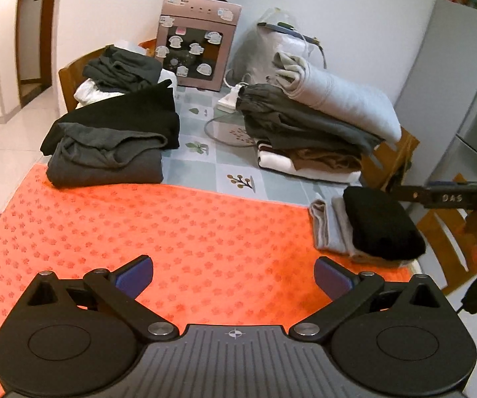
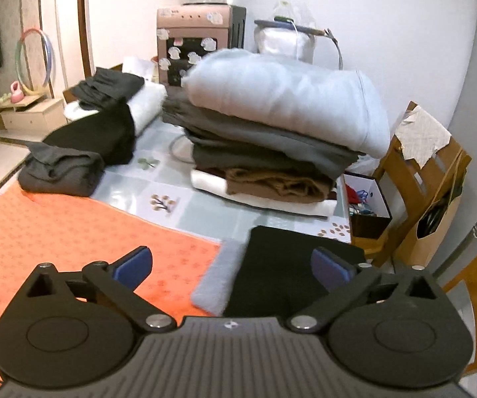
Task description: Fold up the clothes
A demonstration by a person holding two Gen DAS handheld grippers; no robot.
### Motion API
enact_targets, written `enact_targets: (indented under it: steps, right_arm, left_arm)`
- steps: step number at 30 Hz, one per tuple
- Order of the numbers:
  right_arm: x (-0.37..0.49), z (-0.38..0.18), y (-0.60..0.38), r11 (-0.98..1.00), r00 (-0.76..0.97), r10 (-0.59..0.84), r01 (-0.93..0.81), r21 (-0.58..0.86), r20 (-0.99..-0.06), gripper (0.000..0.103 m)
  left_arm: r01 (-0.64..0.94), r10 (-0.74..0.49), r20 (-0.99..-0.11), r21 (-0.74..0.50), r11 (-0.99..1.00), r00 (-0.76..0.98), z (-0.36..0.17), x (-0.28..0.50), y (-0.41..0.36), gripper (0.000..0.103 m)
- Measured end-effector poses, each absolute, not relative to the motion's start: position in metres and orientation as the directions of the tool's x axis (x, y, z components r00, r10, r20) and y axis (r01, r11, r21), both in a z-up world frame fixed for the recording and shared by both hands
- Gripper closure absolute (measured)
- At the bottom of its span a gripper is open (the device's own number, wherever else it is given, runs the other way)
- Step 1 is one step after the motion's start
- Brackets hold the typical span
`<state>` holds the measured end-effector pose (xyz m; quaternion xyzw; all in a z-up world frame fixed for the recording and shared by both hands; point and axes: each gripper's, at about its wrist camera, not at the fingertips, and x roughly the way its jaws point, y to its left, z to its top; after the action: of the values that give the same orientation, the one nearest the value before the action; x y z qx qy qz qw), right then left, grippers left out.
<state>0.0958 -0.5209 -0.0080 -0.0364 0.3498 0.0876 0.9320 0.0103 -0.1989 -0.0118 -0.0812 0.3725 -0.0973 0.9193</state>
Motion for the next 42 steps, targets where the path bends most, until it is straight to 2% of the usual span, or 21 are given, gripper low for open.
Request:
enact_targets:
  steps: [8,21,34,42]
  right_arm:
    - [0.037,0.023,-0.452,0.995,0.76,0.093,-0.101,0.024,-0.643,0.0]
    - [-0.036,0.025,-0.347,0.998,0.777,0.041,-0.007,0.057,-0.628,0.0]
    - [-0.057,0.002,-0.288,0.995,0.768,0.017,0.052,0.09,-0.64,0.0]
    - [-0.053,-0.005,-0.283,0.993,0.758,-0.04,0.101,0.056,-0.651,0.0]
  left_arm:
    - [0.194,-0.292,-0.702,-0.219,0.956,0.65,-0.001,0.006,-0.14,0.0]
    - [0.226,-0.234,-0.714,-0.109,0.968,0.66,-0.005,-0.002,-0.064,0.0]
    - [0.262,-0.267,-0.699,-0.117,0.958,0.663,-0.013,-0.006,-0.054,0.0]
    - [0.302,-0.296,-0.704,-0.12,0.946,0.646,-0.018,-0.004,-0.058,0.0]
